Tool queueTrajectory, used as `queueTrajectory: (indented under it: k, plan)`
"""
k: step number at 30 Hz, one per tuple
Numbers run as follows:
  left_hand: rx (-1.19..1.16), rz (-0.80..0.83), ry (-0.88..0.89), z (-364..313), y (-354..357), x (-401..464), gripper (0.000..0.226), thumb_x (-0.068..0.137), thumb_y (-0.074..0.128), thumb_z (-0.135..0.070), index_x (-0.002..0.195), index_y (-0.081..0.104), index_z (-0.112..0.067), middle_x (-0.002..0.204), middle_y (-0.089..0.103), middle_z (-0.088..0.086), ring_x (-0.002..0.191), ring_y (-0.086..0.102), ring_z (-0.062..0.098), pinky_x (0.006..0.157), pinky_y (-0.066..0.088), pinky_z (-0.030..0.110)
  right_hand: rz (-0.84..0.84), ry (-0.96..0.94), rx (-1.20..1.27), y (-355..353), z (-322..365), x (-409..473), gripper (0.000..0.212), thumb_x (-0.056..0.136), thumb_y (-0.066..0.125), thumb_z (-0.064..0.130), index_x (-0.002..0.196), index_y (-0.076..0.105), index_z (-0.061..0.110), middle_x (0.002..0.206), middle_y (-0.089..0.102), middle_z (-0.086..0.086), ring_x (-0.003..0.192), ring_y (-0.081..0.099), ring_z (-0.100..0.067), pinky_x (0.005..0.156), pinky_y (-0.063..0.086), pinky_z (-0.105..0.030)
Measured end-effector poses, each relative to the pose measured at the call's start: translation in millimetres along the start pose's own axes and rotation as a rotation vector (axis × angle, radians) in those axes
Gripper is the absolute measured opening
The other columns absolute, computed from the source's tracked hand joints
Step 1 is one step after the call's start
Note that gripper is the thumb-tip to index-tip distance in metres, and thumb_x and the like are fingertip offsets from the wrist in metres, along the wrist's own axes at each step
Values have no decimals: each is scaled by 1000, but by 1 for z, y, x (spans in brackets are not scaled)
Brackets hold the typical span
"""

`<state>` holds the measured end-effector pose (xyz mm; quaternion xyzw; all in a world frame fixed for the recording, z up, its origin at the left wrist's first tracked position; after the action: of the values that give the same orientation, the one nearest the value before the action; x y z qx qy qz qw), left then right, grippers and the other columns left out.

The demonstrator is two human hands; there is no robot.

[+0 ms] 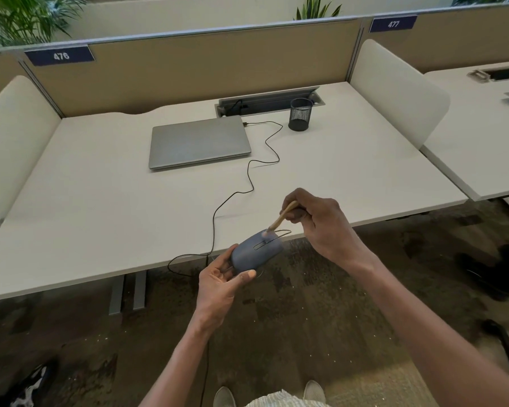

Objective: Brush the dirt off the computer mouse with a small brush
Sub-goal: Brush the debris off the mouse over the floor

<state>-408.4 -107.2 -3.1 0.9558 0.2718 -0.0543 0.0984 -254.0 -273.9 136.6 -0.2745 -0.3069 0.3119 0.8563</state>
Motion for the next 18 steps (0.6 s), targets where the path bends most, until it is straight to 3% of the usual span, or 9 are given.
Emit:
queueTrajectory:
  k: [5, 10, 13, 18]
  plan:
    - [8, -12, 9, -1, 0, 0, 78, 60, 92, -26, 131, 61, -26, 130, 68, 0, 120, 66, 13, 94, 57, 26, 81, -13, -39, -2, -1, -7, 32, 91, 51, -14, 101, 59, 16, 88, 70, -3, 86, 71, -14, 75, 59, -31]
    - [-1, -10, 12, -3, 0, 1, 73, 60, 91, -26, 127, 62, -31, 127, 70, -3, 119, 67, 13, 92, 57, 26, 41, -56, -15, -2, 5, 3, 33, 90, 52, -17, 101, 61, 14, 84, 68, -4, 80, 68, -17, 71, 56, -23]
    - [-1, -4, 19, -6, 2, 2, 72, 59, 92, -29, 125, 64, -33, 126, 71, -3, 118, 67, 13, 90, 57, 24, 79, -82, -5, 4, 10, 3, 28, 91, 54, -14, 101, 62, 11, 85, 67, 2, 81, 67, -10, 73, 55, -20]
    - [-18, -29, 34, -9, -2, 1, 72, 57, 92, -32, 123, 65, -34, 127, 70, -3, 118, 67, 13, 90, 57, 24, 156, -54, -8, -3, 5, -11, 31, 91, 52, -13, 100, 62, 15, 88, 69, 2, 87, 69, -10, 77, 58, -30]
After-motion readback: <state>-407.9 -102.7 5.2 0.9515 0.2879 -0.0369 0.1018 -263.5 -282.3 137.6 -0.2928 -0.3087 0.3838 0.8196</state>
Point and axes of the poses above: each hand's wrist, its own x-axis towards the middle knuckle, its own y-axis out of the palm, z = x × y, the point moved 2 cm from there along x, towards the middle knuckle
